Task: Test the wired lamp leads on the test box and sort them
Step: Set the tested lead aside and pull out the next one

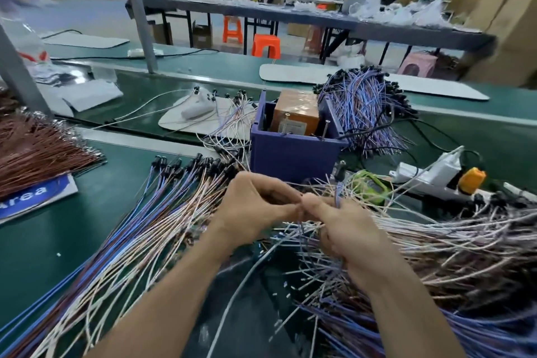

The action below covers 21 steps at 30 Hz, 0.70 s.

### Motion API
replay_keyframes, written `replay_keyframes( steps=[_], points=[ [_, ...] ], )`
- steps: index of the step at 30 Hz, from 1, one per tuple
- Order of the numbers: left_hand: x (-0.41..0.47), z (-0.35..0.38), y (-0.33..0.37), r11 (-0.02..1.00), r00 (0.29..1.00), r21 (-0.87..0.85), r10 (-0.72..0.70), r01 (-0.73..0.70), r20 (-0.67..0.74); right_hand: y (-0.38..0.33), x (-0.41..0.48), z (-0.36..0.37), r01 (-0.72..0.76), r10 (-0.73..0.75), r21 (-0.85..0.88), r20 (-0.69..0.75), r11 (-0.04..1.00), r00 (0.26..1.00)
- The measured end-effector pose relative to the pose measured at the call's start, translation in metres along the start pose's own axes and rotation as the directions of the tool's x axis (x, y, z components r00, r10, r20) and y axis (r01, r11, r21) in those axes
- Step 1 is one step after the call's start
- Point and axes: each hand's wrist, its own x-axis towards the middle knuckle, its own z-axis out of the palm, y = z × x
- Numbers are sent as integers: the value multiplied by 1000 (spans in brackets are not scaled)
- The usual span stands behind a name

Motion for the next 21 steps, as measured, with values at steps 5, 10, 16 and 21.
replay_keyframes(
  steps=[5,10,16,21],
  points=[
    [2,6,-8,988,998,-152,-46,38,-50,-3,-1,-4,-124,82,191,216,974,973],
    [4,-15,-14,969,983,-211,-155,130,-103,-3,-1,-13,-131,91,256,164,958,982],
    [8,-41,-22,858,921,-499,-284,120,-266,-6,-3,-25,-122,75,373,139,920,988],
    [6,-39,-15,829,915,-542,-315,137,-252,-4,-5,-24,-110,59,393,138,913,989]
  ],
)
